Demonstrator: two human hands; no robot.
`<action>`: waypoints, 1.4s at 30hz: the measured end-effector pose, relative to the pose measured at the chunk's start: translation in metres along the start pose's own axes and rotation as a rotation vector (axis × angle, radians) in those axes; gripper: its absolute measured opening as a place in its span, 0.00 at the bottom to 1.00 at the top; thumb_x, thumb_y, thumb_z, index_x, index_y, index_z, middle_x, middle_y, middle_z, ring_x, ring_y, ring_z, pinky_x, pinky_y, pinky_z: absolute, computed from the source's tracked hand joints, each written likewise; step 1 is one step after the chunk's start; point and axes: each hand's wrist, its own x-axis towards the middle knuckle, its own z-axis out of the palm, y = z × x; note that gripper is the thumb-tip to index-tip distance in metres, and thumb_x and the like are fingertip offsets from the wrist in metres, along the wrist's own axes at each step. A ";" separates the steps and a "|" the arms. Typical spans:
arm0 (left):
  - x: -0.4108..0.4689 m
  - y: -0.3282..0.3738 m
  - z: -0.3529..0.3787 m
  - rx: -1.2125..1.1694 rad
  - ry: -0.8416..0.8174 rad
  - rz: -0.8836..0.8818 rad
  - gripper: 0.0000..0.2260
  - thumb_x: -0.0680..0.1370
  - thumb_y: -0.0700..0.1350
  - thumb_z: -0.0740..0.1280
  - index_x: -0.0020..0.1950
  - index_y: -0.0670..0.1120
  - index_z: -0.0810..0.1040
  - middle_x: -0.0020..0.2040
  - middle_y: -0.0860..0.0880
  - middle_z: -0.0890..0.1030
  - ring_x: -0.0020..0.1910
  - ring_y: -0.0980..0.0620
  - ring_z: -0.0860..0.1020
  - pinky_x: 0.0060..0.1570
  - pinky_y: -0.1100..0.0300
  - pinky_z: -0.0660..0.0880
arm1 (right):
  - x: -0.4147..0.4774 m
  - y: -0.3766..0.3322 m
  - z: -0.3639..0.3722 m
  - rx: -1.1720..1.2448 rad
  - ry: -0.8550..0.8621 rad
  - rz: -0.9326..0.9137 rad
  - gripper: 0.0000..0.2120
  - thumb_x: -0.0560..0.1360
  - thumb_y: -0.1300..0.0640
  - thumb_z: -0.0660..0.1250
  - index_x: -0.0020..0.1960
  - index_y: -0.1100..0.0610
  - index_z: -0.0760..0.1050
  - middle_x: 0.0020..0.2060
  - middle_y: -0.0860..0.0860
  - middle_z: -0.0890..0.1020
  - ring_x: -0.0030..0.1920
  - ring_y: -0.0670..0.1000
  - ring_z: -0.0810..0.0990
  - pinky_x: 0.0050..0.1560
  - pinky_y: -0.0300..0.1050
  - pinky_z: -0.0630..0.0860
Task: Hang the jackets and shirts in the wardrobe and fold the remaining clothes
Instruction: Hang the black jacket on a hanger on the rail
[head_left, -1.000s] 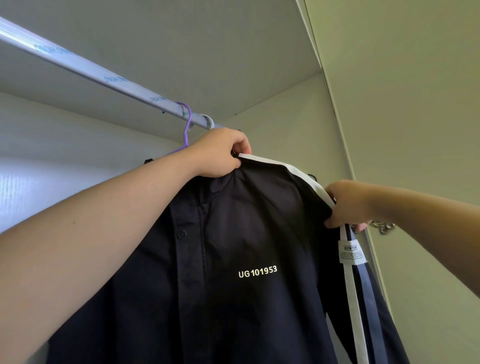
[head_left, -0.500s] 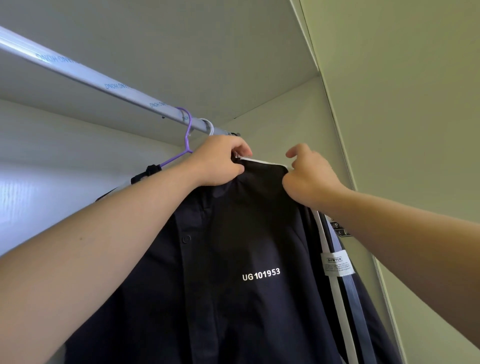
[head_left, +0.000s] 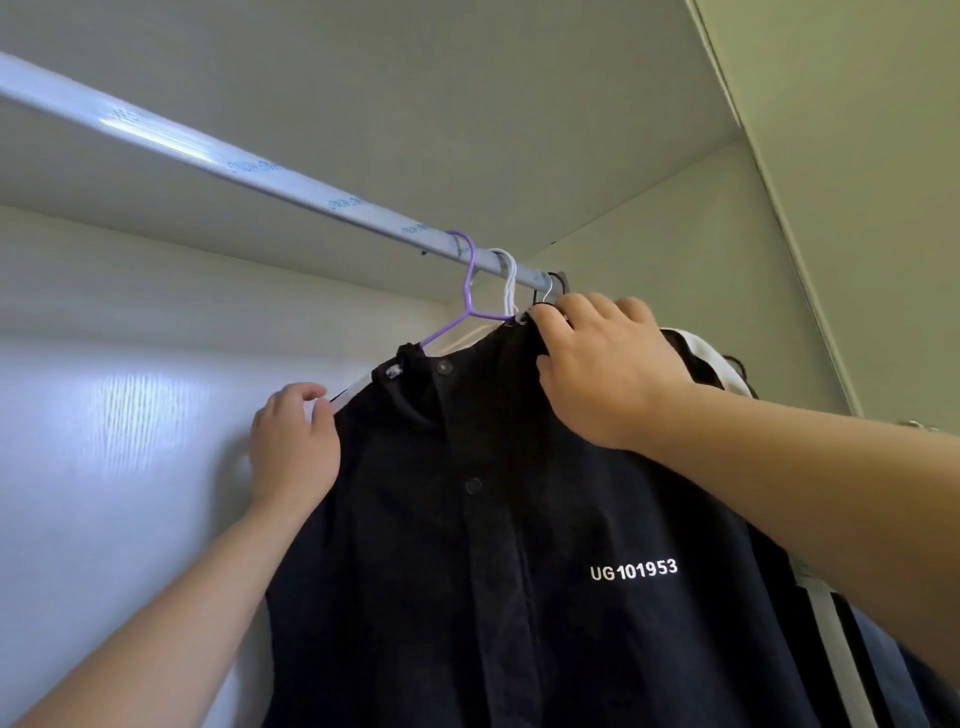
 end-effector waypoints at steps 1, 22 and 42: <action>0.000 -0.011 -0.001 -0.043 -0.070 -0.067 0.08 0.82 0.49 0.59 0.57 0.57 0.75 0.56 0.54 0.79 0.58 0.48 0.77 0.54 0.49 0.75 | 0.003 -0.004 0.002 0.022 -0.001 0.026 0.18 0.80 0.49 0.57 0.67 0.53 0.67 0.60 0.53 0.76 0.60 0.59 0.74 0.60 0.57 0.68; -0.020 -0.032 -0.022 -0.515 -0.170 -0.188 0.12 0.81 0.49 0.71 0.45 0.68 0.85 0.48 0.61 0.86 0.51 0.63 0.84 0.52 0.65 0.76 | 0.039 -0.100 0.028 0.129 0.029 -0.150 0.17 0.81 0.49 0.54 0.66 0.54 0.67 0.54 0.54 0.77 0.52 0.59 0.73 0.61 0.57 0.64; -0.022 -0.030 -0.019 -0.291 -0.096 -0.066 0.10 0.80 0.57 0.62 0.49 0.56 0.80 0.44 0.61 0.83 0.45 0.63 0.79 0.49 0.59 0.74 | 0.050 -0.098 0.036 0.189 0.078 -0.082 0.20 0.78 0.59 0.57 0.70 0.51 0.69 0.51 0.53 0.70 0.55 0.58 0.69 0.63 0.56 0.63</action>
